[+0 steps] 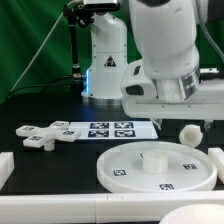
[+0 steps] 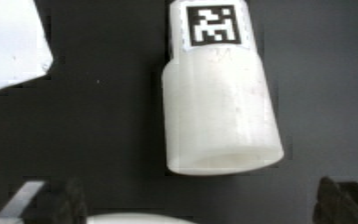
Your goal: Assemble round table
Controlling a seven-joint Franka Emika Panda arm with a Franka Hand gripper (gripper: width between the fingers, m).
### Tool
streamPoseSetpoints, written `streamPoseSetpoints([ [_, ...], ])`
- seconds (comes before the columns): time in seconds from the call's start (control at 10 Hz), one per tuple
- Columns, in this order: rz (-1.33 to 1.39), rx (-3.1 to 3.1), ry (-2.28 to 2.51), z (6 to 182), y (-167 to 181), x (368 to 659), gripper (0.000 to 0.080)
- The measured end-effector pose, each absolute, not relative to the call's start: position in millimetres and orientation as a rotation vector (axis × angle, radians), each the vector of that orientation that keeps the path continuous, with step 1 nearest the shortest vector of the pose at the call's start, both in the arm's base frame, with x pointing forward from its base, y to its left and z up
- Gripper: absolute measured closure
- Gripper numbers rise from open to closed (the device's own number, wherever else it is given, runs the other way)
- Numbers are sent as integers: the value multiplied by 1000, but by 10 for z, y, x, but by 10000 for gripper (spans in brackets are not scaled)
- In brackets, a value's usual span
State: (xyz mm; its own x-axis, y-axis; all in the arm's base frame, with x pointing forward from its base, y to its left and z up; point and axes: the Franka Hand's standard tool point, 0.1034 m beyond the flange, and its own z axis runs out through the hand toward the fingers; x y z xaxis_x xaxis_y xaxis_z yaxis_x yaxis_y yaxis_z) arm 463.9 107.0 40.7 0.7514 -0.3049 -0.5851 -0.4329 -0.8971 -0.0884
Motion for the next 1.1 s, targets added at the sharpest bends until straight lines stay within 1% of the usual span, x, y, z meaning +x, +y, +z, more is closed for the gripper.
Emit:
streamPoseSetpoints([
  [0.1, 941, -2697, 579, 395, 1081, 4610, 150],
  [0.2, 1106, -2612, 564, 391, 1169, 4547, 150],
  [0.3, 1161, -2583, 542, 390, 1204, 4595, 150],
  [0.4, 1257, -2522, 524, 410, 1230, 4576, 150],
  [0.5, 1300, -2487, 517, 352, 1233, 4585, 150],
  [0.7, 1296, -2494, 522, 263, 1252, 4553, 150],
  [1.1, 1308, -2502, 519, 151, 1305, 4464, 150],
])
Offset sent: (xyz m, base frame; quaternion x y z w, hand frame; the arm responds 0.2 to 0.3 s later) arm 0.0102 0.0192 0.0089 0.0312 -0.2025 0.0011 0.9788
